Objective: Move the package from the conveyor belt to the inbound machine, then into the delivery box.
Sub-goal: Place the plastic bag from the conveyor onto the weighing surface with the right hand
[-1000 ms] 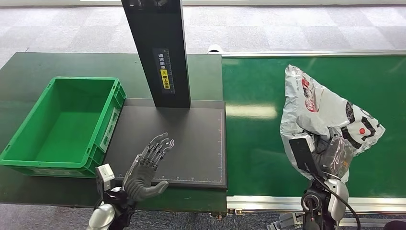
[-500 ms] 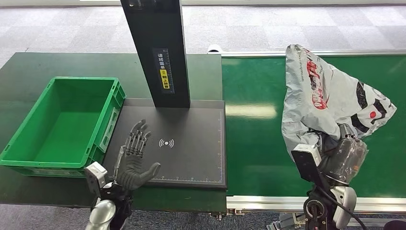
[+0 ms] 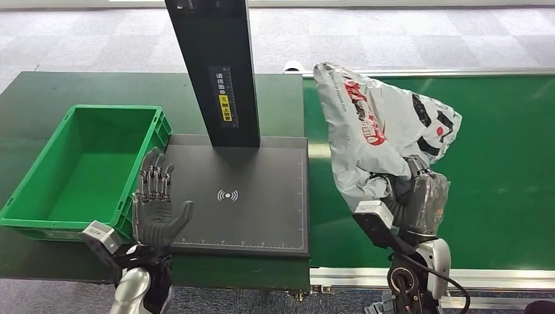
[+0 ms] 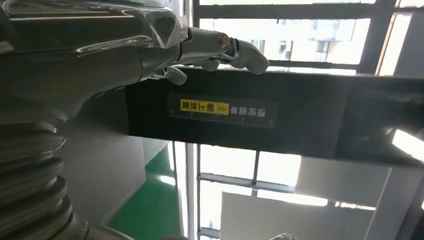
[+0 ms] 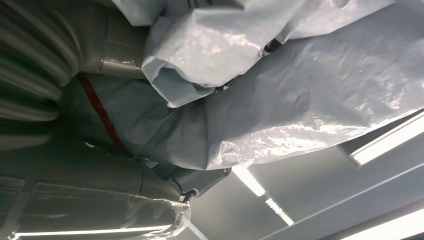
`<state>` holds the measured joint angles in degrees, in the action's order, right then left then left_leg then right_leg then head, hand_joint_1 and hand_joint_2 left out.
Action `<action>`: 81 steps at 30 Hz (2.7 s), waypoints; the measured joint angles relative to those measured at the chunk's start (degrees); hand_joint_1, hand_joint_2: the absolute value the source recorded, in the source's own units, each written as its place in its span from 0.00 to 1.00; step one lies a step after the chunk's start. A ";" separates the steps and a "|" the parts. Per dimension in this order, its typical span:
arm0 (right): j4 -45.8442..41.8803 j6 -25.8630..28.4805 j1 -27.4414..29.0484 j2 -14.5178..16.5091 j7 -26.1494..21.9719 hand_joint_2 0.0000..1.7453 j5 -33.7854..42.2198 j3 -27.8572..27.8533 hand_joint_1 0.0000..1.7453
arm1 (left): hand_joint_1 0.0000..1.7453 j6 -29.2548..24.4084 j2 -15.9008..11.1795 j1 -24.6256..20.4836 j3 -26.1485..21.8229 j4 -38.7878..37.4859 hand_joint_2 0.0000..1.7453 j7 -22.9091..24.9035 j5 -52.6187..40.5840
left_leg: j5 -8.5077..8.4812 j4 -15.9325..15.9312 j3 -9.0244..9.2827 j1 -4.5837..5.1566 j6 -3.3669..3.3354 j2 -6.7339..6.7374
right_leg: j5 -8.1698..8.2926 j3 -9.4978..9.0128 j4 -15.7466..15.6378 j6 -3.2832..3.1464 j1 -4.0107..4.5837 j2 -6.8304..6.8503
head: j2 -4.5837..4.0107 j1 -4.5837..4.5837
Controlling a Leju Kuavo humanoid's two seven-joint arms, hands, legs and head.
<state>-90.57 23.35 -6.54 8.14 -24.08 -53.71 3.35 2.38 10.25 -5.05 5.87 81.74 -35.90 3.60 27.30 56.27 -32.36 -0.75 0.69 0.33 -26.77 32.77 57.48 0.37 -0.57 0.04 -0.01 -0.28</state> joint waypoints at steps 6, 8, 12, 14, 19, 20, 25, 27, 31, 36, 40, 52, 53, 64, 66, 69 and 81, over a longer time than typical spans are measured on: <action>6.21 -1.61 -4.03 -0.96 0.91 1.00 -4.49 9.70 1.00 | 0.00 -2.63 -0.38 0.06 -0.25 0.38 1.00 -2.59 2.44 | -0.03 -0.01 0.02 -0.04 0.02 -0.01 | 0.00 -0.01 0.01 -0.01 0.04 0.00 | 0.00 0.01; 8.85 -1.73 -5.21 -1.27 1.10 1.00 -5.33 12.52 1.00 | 0.00 -3.20 -0.53 0.12 -0.32 0.68 1.00 -3.36 2.78 | -0.03 -0.01 0.02 -0.04 0.02 -0.03 | 0.00 -0.01 0.01 -0.01 0.04 0.02 | 0.00 0.01; 12.02 -1.78 -6.53 -1.68 1.13 1.00 -5.59 15.81 1.00 | 0.00 -3.47 -0.82 0.23 -0.39 1.04 1.00 -3.77 2.91 | -0.03 0.00 -0.01 -0.02 0.02 -0.06 | 0.00 0.00 0.01 -0.01 0.03 0.07 | 0.01 0.02; 12.94 -1.78 -6.90 -1.86 1.14 1.00 -5.60 16.56 1.00 | 0.00 -3.48 -0.95 0.23 -0.42 1.07 1.00 -3.79 2.91 | -0.03 0.00 -0.01 -0.01 0.02 -0.06 | 0.00 0.00 0.01 -0.01 0.02 0.06 | 0.00 0.02; 14.40 -2.25 -7.42 -2.20 1.19 1.00 -6.27 17.86 1.00 | 0.00 -3.49 -1.09 0.25 -0.48 1.13 1.00 -3.86 3.10 | -0.02 0.00 -0.02 -0.01 0.02 -0.06 | 0.00 0.01 0.01 -0.01 0.02 0.06 | 0.00 0.01; 14.98 -2.71 -7.72 -2.28 1.25 1.00 -6.91 18.39 1.00 | 0.00 -3.49 -1.13 0.27 -0.48 1.15 1.00 -3.92 3.28 | -0.02 -0.01 -0.01 -0.02 0.02 -0.04 | 0.00 0.01 0.01 -0.01 0.02 0.05 | 0.00 0.02; 21.80 -4.09 -10.95 -2.40 2.84 1.00 -12.64 23.47 1.00 | 0.00 -3.48 -1.20 0.64 -0.41 1.35 1.00 -4.14 3.82 | -0.03 -0.01 0.01 -0.03 0.03 -0.03 | 0.01 -0.01 0.01 -0.02 0.04 0.03 | 0.00 0.01; 26.89 -5.25 -13.55 -2.08 3.71 1.00 -15.62 26.39 1.00 | 0.00 -3.45 -1.20 0.83 -0.40 1.52 1.00 -4.15 3.86 | -0.04 -0.01 0.02 -0.04 0.03 -0.01 | 0.02 -0.01 0.02 -0.03 0.04 0.02 | 0.00 0.02; 37.09 -7.14 -18.60 -0.60 4.82 1.00 -19.43 32.22 1.00 | 0.00 -2.69 -1.22 1.06 -0.37 1.53 1.00 -4.16 4.78 | -0.05 -0.01 0.01 -0.04 0.04 -0.02 | 0.03 -0.01 0.02 -0.04 0.04 0.04 | 0.01 0.02; 48.52 -10.01 -25.11 1.94 5.32 1.00 -20.09 37.81 1.00 | 0.00 -0.09 -1.34 0.03 0.76 0.10 1.00 -4.16 6.02 | -0.05 0.00 0.02 -0.03 0.04 -0.02 | 0.03 0.01 0.02 -0.04 0.03 0.03 | 0.01 0.02; 55.92 -12.09 -29.41 4.89 6.26 1.00 -20.56 41.07 1.00 | 0.00 0.56 -1.36 -2.00 2.62 -1.53 1.00 -4.16 6.02 | -0.06 0.00 0.06 -0.03 0.04 -0.01 | 0.05 0.00 0.02 -0.05 0.04 0.02 | 0.00 0.02; 63.63 -5.32 -32.05 10.12 4.52 1.00 -17.85 46.80 0.68 | 0.00 1.53 -1.88 -5.94 5.99 -6.18 1.00 -4.16 7.95 | -0.06 0.00 0.07 -0.03 0.04 0.02 | 0.05 0.02 0.02 -0.06 0.04 -0.02 | 0.00 0.02; 63.82 -3.85 -32.06 10.27 4.81 1.00 -17.44 46.98 0.43 | 0.00 1.67 -1.90 -6.26 6.23 -6.60 1.00 -4.16 8.09 | -0.06 0.00 0.07 -0.03 0.04 0.01 | 0.05 0.02 0.02 -0.06 0.04 -0.02 | 0.00 0.02; 64.52 0.10 -32.28 10.27 3.23 1.00 -10.23 45.57 0.00 | 0.00 2.75 -1.90 -10.26 7.45 -11.28 1.00 -4.16 8.77 | -0.07 0.01 0.07 -0.03 0.03 0.02 | 0.07 0.02 0.02 -0.04 0.04 -0.02 | 0.00 0.02; 63.97 -1.22 -32.29 9.80 3.81 1.00 -10.18 45.23 0.00 | 0.00 2.82 -1.92 -10.45 7.50 -11.69 1.00 -4.16 8.79 | -0.07 0.01 0.07 -0.03 0.03 0.02 | 0.07 0.03 0.02 -0.04 0.04 -0.02 | 0.00 0.02; 62.85 -2.29 -32.31 8.80 3.96 1.00 -10.04 44.53 0.00 | 0.00 3.01 -1.99 -10.48 7.51 -12.10 1.00 -4.16 8.91 | -0.07 0.01 0.06 -0.03 0.03 0.02 | 0.07 0.02 0.02 -0.04 0.03 -0.02 | 0.01 0.02; 48.92 -25.05 -25.83 2.86 -14.71 1.00 22.54 36.45 0.00 | 0.00 3.53 -2.09 -9.69 6.90 -12.39 1.00 -4.16 7.15 | -0.07 0.02 0.01 -0.02 0.03 -0.03 | 0.07 0.03 0.02 -0.04 0.03 0.00 | 0.01 0.02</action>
<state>-41.64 -1.69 -32.38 11.00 -38.79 -31.17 39.80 5.92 8.15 -14.74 12.76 69.36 -40.07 10.76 27.23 56.29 -32.35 -0.77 0.71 0.30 -26.69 32.80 57.50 0.33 -0.54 0.04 -0.01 -0.26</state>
